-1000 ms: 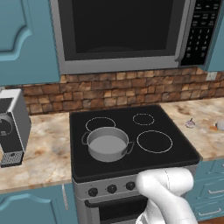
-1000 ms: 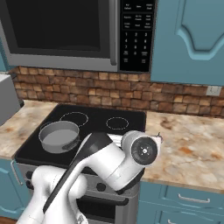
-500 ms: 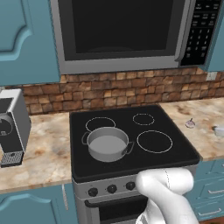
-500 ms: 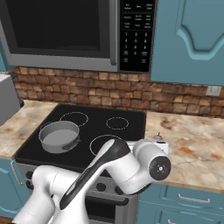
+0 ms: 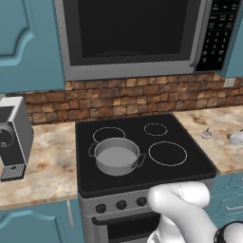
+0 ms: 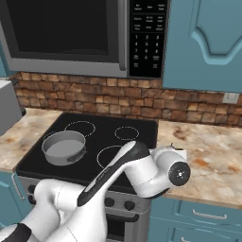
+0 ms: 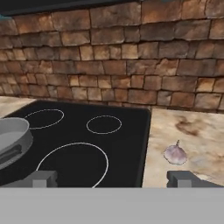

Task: Turn on the burner for the pot on the stove. Wait thirty seconds for the pot to heat up. Then add the garlic to the pot.

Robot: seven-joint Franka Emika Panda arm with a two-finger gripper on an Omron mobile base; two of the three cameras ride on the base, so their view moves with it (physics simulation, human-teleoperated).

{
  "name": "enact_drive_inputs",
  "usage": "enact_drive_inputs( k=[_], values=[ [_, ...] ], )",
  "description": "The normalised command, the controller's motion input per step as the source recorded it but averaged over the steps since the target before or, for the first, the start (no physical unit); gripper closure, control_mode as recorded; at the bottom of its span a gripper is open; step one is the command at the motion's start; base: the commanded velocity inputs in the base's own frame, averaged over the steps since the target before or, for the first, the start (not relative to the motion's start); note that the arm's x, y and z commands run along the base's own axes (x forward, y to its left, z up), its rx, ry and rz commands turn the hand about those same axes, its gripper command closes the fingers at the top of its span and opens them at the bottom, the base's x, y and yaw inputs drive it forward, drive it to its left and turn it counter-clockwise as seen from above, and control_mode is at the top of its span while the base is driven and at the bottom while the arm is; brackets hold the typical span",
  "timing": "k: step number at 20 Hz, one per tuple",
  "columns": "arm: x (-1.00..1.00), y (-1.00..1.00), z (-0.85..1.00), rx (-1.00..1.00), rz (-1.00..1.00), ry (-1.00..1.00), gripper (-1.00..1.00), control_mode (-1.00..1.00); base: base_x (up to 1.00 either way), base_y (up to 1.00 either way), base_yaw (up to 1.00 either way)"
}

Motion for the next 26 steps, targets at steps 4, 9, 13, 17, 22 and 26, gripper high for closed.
enact_drive_inputs(
  k=[4, 9, 13, 17, 22, 26],
  values=[
    [0.44, -0.15, -0.02, 0.0, 0.06, 0.1, -1.0, -1.0, 0.0, 0.0, 0.0],
    [0.19, -0.19, -0.1, 0.0, 0.04, 0.04, -1.0, -1.0, 0.0, 0.0, 0.0],
    [0.05, 0.0, -0.02, -0.07, -0.06, 0.17, -1.0, -1.0, 0.0, 0.0, 0.0],
    [0.01, 0.0, -0.05, -0.04, -0.18, 0.04, -1.0, -1.0, 0.0, 0.0, 0.0],
    [0.0, 0.01, -0.16, -0.02, -0.14, 0.0, -1.0, -1.0, 0.0, 0.0, 0.0],
    [0.0, 0.14, -0.12, -0.04, -0.17, 0.06, -1.0, -1.0, 0.0, 0.0, 0.0]
  ],
)
